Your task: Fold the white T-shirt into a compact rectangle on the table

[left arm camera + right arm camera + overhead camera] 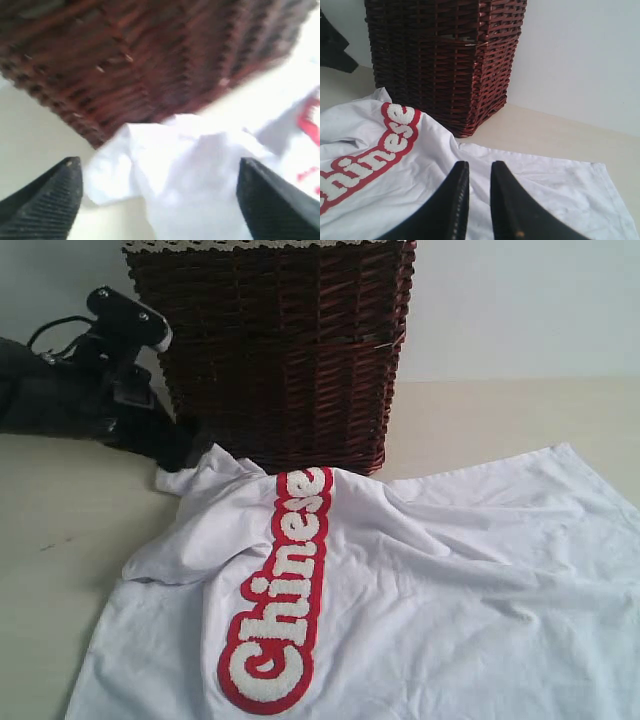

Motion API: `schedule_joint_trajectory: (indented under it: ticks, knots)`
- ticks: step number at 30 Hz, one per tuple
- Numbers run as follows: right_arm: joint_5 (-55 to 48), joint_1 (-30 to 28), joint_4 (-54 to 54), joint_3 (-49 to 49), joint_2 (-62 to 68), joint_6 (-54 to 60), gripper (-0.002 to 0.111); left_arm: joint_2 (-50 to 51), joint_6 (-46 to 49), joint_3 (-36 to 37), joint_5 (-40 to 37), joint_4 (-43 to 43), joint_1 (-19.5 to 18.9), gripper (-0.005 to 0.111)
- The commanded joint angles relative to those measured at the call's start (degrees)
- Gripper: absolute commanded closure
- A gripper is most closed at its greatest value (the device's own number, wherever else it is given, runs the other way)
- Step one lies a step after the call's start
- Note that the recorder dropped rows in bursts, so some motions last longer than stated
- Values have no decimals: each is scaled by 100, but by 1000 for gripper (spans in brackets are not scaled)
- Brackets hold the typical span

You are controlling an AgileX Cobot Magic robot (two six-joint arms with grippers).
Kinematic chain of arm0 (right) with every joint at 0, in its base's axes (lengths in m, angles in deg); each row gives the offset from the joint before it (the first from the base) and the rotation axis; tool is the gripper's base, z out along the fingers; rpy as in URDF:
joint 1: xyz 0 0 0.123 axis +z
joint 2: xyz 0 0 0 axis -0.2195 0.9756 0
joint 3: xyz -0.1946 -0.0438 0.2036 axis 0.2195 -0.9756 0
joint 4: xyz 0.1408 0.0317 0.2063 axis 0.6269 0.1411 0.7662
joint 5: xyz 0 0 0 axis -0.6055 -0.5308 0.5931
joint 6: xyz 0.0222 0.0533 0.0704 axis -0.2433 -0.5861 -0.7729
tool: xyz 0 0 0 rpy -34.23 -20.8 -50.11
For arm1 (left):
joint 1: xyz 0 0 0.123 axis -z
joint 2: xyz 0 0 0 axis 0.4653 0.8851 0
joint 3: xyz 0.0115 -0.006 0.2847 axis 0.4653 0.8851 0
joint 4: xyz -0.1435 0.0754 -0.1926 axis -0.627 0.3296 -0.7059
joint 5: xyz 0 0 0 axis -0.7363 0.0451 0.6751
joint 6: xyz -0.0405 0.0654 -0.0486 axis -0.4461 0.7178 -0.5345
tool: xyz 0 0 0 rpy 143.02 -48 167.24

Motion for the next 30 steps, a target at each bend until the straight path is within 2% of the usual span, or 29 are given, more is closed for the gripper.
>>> schedule_joint_trajectory:
  ticks: [1, 2, 4, 6, 12, 15, 20, 27, 30]
  knots:
    - [25, 9, -24, -27, -38, 14, 91, -321, -22, 699, -2512, 399, -450, 57]
    - [25, 9, -24, -27, -38, 14, 91, -321, 17, 872, -2894, 587, -530, 69]
    - [25, 9, -24, -27, -38, 14, 91, -300, 213, 1183, -3130, 904, -609, 92]
    - [25, 9, -24, -27, -38, 14, 91, -248, 663, 1397, -3130, 1042, -609, 106]
    - [25, 9, -24, -27, -38, 14, 91, 85, 2558, 1816, -3157, 1053, -609, 106]
    - [25, 9, -23, -27, -38, 4, 91, 277, 3063, 1873, -3139, 1087, -609, 107]
    - [25, 9, -23, -27, -38, 4, 91, 433, 2659, 1873, -3393, 1614, -609, 107]
    - [25, 9, -23, -27, -38, 4, 91, 437, 1918, 1876, -5297, 2805, -609, 107]
    - [25, 9, -23, -27, -38, 4, 91, 411, 1831, 1876, -5522, 2677, -609, 107]
